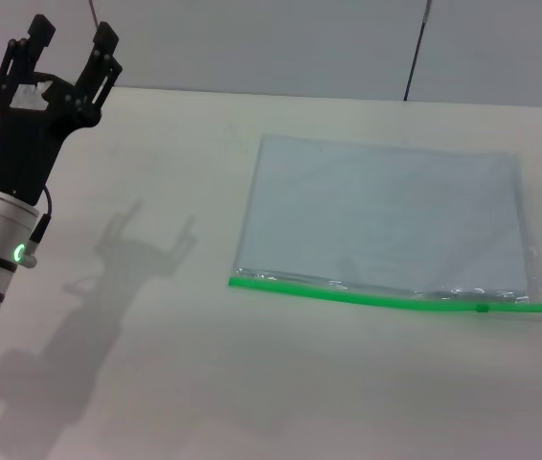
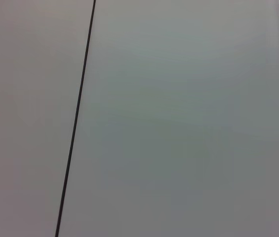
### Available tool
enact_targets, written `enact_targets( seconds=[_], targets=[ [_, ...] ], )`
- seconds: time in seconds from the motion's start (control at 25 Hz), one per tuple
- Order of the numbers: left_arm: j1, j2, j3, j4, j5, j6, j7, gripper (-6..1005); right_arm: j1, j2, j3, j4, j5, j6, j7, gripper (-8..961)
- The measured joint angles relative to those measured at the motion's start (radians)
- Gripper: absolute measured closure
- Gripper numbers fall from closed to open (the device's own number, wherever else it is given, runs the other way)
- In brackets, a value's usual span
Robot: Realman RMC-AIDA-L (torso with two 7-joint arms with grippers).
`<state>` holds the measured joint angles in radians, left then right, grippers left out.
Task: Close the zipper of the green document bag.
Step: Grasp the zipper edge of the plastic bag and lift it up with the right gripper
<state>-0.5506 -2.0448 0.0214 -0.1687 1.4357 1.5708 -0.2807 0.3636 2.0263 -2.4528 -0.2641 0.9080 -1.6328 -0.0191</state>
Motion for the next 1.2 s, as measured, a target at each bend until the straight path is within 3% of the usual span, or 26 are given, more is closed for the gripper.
enact_targets(
  seconds=[0.48, 0.88, 1.2],
  targets=[
    [-0.002, 0.000, 0.000, 0.000, 0.000, 0.000, 0.000, 211, 0.022, 0.002, 0.002, 0.037, 0.006, 0.010, -0.052, 82],
    [0.001, 0.002, 0.000, 0.000, -0.001, -0.001, 0.004, 212, 0.001, 0.005, -0.070, 0.041, 0.002, 0.076, -0.358, 87],
    [0.006, 0.003, 0.000, 0.000, -0.003, -0.002, 0.007, 212, -0.067, 0.008, -0.082, 0.051, 0.009, 0.197, -0.744, 89]
  ],
)
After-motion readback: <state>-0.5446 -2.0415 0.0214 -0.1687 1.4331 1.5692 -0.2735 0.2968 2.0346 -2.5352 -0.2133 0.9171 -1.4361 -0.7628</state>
